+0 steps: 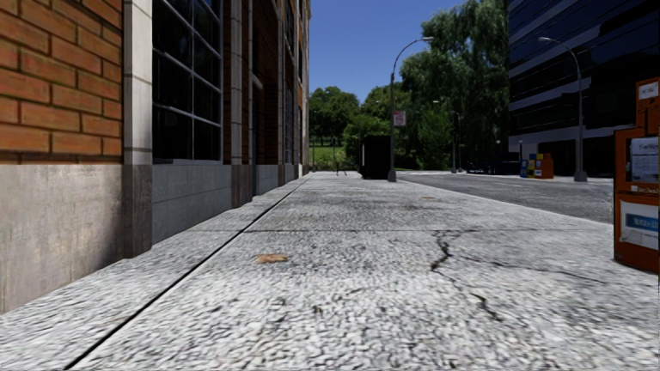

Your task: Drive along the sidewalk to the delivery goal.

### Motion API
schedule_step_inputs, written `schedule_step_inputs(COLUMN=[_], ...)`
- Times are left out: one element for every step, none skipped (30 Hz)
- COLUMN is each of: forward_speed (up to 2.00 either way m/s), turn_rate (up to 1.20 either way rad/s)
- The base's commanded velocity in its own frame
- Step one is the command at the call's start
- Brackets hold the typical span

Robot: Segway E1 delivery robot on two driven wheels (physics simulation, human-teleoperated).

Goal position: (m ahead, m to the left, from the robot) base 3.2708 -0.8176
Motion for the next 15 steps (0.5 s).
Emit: schedule_step_inputs(forward_speed=[2.0, 2.0, 2.0, 2.0, 2.0, 2.0, 2.0, 2.0, 2.0, 2.0, 2.0, 2.0, 2.0, 2.0, 2.0], turn_rate=[0.0, 0.0, 0.0, 0.0, 0.0, 0.0, 0.0, 0.0, 0.0, 0.0, 0.0, 0.0, 0.0, -0.35, -0.61])
